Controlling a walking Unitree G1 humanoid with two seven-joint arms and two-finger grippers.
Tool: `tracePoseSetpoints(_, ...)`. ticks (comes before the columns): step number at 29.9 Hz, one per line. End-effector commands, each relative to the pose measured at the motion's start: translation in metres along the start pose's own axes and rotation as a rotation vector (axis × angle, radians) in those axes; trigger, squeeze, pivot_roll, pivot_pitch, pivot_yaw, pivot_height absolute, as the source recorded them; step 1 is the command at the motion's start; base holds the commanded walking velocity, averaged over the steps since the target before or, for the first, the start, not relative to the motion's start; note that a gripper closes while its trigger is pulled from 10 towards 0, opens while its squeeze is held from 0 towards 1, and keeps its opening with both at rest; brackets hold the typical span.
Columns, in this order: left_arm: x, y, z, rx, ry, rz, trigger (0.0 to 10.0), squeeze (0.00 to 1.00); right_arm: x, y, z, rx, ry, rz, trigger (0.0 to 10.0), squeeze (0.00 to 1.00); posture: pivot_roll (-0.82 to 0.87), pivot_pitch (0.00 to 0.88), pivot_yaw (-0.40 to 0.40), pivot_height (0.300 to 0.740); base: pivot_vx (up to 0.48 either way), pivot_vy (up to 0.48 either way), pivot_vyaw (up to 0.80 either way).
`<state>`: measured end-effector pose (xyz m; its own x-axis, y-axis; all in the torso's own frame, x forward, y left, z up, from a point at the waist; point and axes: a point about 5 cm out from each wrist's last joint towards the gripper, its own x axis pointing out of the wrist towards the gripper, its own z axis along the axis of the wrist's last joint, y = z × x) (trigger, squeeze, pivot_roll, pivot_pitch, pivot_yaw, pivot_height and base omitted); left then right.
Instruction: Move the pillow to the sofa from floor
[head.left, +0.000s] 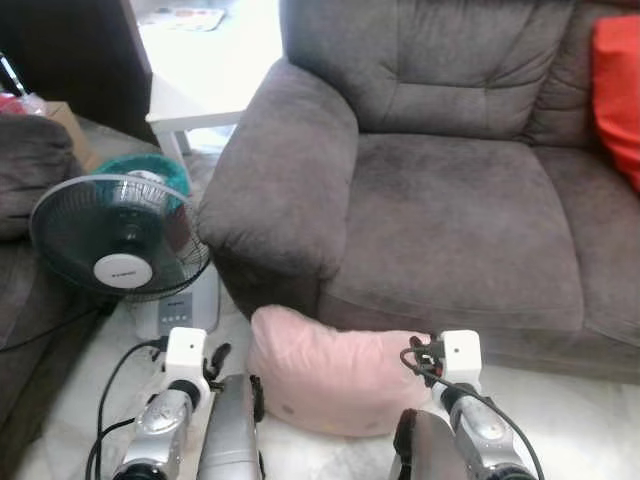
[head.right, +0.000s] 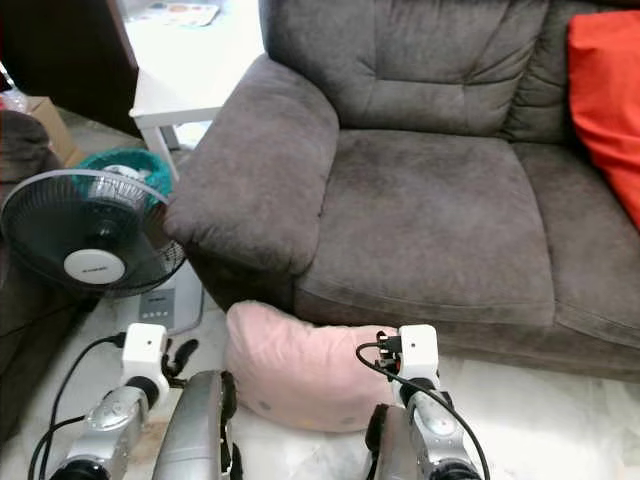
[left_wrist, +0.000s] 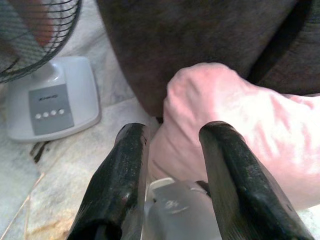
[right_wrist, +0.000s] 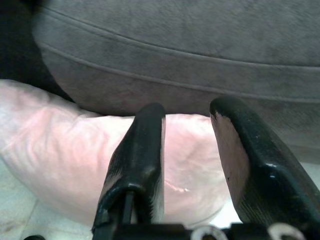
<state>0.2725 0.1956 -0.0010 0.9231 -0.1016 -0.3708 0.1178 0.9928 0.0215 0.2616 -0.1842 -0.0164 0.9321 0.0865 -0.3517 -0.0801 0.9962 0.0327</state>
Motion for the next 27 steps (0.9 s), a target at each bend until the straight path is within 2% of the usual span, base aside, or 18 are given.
tracePoseSetpoints(1,0.002,-0.001,0.0,0.015,0.013,-0.021,10.0,0.0,-0.001,0.0,-0.002,0.013,0.009,-0.002,10.0,0.0,0.19,0.117,-0.052,0.553,0.0,0.0,0.0)
tracePoseSetpoints(4,0.004,-0.004,0.004,0.013,0.004,-0.042,10.0,0.0,0.002,0.005,0.003,-0.024,-0.01,0.022,10.0,0.0,0.19,0.118,-0.052,0.553,0.0,0.0,0.0)
tracePoseSetpoints(10,0.005,-0.006,0.006,0.015,-0.003,-0.052,10.0,0.0,0.004,0.014,0.007,-0.014,-0.048,0.035,10.0,0.0,0.19,0.117,-0.052,0.553,0.0,0.0,0.77)
tracePoseSetpoints(11,0.005,-0.006,0.006,0.016,-0.004,-0.053,10.0,0.0,0.004,0.013,0.007,0.01,-0.05,0.023,10.0,0.0,0.19,0.117,-0.053,0.553,0.0,0.0,0.0)
tracePoseSetpoints(25,0.003,-0.014,0.0,0.036,0.004,-0.093,10.0,0.0,0.005,0.012,0.014,0.009,-0.096,0.031,10.0,0.0,0.19,0.113,-0.053,0.553,0.0,0.0,0.0)
tracePoseSetpoints(27,0.003,-0.018,0.0,0.048,0.007,-0.133,10.0,0.0,0.005,0.012,0.014,0.013,-0.093,0.029,10.0,0.0,0.19,0.112,-0.053,0.553,0.129,0.0,0.0)
